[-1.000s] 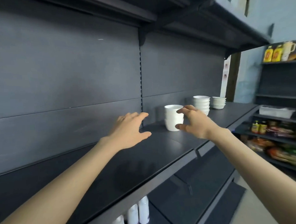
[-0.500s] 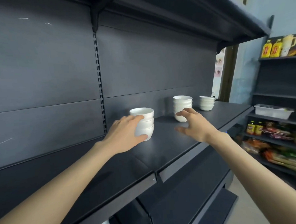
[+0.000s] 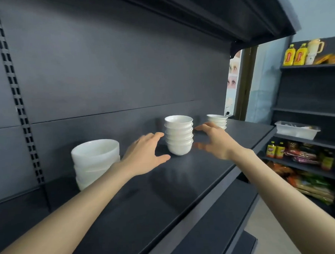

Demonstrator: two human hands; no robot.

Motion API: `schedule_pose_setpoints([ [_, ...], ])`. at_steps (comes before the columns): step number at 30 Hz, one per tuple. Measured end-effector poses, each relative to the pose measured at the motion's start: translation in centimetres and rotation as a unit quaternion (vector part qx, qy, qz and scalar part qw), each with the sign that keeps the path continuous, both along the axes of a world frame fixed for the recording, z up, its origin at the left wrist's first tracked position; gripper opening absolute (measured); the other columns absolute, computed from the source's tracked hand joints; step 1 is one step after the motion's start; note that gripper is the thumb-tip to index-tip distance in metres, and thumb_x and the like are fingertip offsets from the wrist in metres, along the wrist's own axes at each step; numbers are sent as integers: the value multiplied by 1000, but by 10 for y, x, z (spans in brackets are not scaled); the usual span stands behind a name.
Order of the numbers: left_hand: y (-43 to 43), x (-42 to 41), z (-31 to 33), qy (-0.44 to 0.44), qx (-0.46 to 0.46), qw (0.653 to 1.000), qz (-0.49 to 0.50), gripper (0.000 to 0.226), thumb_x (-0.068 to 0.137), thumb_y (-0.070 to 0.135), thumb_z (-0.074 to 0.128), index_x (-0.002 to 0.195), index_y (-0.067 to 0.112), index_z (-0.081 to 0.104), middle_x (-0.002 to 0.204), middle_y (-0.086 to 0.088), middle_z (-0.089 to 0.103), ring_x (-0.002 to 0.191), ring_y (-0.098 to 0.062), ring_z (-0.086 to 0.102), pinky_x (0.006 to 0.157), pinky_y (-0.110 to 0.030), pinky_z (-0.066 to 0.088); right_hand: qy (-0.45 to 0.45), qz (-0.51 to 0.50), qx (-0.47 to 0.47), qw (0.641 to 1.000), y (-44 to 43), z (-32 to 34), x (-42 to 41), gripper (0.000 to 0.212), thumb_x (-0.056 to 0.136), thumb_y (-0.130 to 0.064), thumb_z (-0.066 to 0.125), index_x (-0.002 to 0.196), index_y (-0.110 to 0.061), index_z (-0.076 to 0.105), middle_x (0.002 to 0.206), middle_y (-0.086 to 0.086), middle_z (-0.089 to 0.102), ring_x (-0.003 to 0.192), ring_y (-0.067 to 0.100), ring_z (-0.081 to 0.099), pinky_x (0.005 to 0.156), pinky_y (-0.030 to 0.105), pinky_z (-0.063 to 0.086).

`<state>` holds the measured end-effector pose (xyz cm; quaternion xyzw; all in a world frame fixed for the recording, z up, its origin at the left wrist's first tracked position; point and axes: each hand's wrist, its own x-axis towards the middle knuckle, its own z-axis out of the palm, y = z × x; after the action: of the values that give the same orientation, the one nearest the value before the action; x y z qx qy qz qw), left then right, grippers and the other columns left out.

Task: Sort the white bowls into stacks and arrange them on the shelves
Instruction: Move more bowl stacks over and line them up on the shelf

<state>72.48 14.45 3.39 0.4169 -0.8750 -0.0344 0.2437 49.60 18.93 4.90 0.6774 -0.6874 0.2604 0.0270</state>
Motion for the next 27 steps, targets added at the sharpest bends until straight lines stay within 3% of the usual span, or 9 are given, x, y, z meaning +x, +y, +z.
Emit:
schedule_pose_setpoints([
  [4,-44,-38,-5,50,64,997,10,85,81,51,67,149,22,23,149,1,38,135,-20,39,106,-38,38,-36,23,-6,999,-47,1,-35,63,88,-33,66,141,-16,38,139,5,42,125,22,45,102,34,39],
  [9,-88,-79,-31,163,167,971,41,114,71,48,79,154,21,6,159,-1,20,141,-18,31,114,-39,31,-123,74,0,990,-106,-11,-74,92,81,-43,72,150,-18,17,150,9,32,132,28,41,107,40,38],
  [13,-109,-111,-48,252,215,940,81,122,68,43,83,153,24,-2,160,2,16,142,-16,30,114,-35,30,-205,156,30,966,-147,-19,-100,104,77,-51,72,152,-22,7,157,2,23,140,21,32,111,38,33],
  [17,-120,-138,-56,329,234,907,120,139,45,60,84,153,29,2,158,8,24,140,-13,34,113,-40,34,-278,233,75,929,-179,-22,-116,103,76,-53,71,152,-28,7,153,-2,32,133,18,41,102,30,37],
  [19,-122,-150,-60,371,236,888,131,132,52,51,87,152,24,7,151,11,32,132,-9,41,109,-33,39,-298,273,92,910,-193,-24,-119,104,73,-57,72,152,-28,9,150,-5,36,129,14,44,104,32,38],
  [22,-120,-166,-62,416,227,869,145,96,69,26,85,142,20,23,125,19,46,104,7,50,80,-8,45,-308,313,112,891,-208,-28,-119,107,63,-65,75,148,-30,21,142,-11,44,127,10,46,107,40,41],
  [24,-121,-174,-62,428,221,863,152,80,72,18,84,130,25,29,114,21,50,94,13,51,65,-1,44,-314,337,115,880,-217,-33,-119,97,64,-62,77,143,-29,30,132,-19,49,124,7,49,105,37,43],
  [27,-125,-181,-68,439,211,859,158,70,72,15,84,123,24,37,117,15,57,95,12,55,67,-2,46,-329,358,114,866,-221,-35,-119,81,71,-52,75,138,-27,37,122,-27,51,115,-1,51,95,24,44],
])
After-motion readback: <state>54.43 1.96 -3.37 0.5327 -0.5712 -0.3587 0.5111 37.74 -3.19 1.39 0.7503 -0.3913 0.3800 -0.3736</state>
